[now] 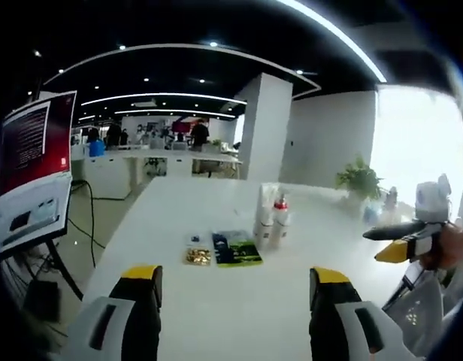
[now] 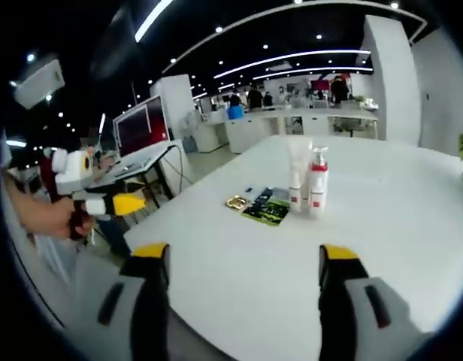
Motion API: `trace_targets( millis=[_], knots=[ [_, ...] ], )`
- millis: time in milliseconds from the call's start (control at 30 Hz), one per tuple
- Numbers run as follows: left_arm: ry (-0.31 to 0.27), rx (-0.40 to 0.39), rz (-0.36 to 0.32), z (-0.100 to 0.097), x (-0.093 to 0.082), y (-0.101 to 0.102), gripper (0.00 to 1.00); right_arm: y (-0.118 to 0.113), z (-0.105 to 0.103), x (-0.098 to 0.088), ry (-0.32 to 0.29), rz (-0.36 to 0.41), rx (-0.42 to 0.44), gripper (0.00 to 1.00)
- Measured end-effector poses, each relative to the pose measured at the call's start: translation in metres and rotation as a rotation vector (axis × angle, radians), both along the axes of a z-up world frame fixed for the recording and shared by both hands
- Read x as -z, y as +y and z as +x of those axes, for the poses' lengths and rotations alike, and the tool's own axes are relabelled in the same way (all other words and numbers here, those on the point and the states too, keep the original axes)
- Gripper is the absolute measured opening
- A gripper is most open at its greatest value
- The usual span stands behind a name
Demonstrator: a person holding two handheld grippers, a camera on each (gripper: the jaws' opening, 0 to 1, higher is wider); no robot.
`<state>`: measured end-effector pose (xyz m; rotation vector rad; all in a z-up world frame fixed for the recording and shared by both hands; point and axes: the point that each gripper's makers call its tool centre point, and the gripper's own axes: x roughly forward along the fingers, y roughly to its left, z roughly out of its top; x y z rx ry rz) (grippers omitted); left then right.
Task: Arrange the skincare products in the storage area until every visible bottle or jar stands upright without overlapping.
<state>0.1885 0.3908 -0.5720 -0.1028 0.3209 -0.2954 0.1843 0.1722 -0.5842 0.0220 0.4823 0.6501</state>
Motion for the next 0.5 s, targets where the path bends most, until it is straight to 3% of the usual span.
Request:
trace_targets(
  millis=[200,333,433,500],
  knots=[
    [-0.027,-0.033,0.012,-0.008,0.000,-0.004,0.87,-0.024,-0.006,0.002,-0.032,-0.035,-0.006,0.86],
    [-0.018,-0.056,0.048,-0.012,0.017,-0.008,0.87,-0.046,-0.010,0.014,-0.034,-0.029,0.028,0.86],
    [0.033,-0.058,0.098,-0.019,0.033,-0.009,0.87,-0.058,-0.015,0.028,-0.009,-0.044,0.045,0.86],
    [0.014,-0.058,0.124,-0.019,0.031,-0.013,0.87,-0.065,-0.023,0.033,0.002,-0.032,0.051,0.86]
  ],
)
